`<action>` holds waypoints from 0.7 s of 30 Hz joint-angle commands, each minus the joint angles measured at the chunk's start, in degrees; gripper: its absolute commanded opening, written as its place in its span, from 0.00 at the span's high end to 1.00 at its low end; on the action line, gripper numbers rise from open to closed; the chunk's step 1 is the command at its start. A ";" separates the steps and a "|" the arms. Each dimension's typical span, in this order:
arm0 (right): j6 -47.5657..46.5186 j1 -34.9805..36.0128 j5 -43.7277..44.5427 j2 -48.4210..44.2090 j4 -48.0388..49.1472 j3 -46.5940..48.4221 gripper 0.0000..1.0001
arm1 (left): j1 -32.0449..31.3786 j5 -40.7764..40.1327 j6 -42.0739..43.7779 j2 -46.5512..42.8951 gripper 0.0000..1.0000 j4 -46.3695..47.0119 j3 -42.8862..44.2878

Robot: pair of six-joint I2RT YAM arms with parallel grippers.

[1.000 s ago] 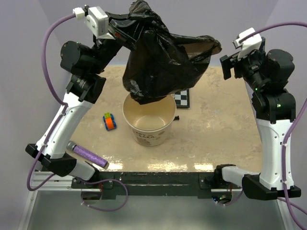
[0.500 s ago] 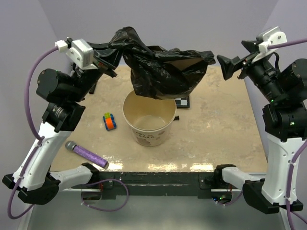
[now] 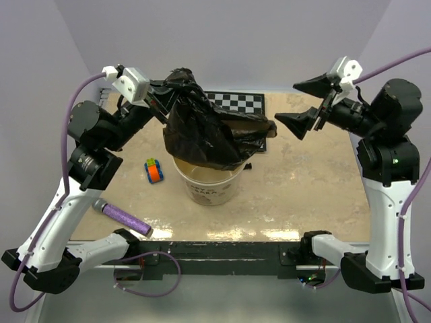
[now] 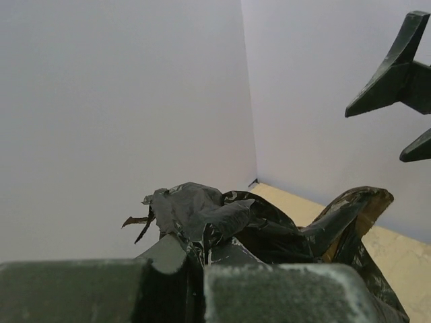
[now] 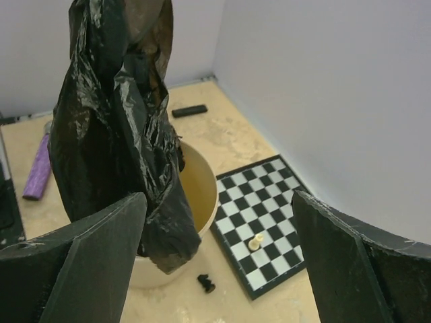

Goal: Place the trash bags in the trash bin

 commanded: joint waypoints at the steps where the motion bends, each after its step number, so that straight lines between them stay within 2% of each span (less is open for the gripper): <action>1: -7.78 0.08 -5.37 -0.25 -7.15 -1.11 0.06 | 0.54 1.31 -2.47 -0.55 1.00 0.74 -0.90; 6: -12.54 0.25 -4.58 -1.21 -9.70 -4.28 0.05 | 0.45 2.63 -3.96 0.85 1.00 4.93 -0.81; 10: -16.67 1.04 -6.51 -0.25 -15.41 -5.51 0.05 | 0.45 4.65 -7.74 3.67 1.00 6.89 1.29; 16: -13.61 2.19 -6.96 -2.96 -12.45 -9.20 0.05 | 0.45 5.88 -9.24 5.96 1.00 8.21 2.61; 21: -15.53 2.71 -6.52 -3.41 -14.01 -10.61 0.05 | 0.45 7.46 -9.68 7.54 1.00 9.27 4.80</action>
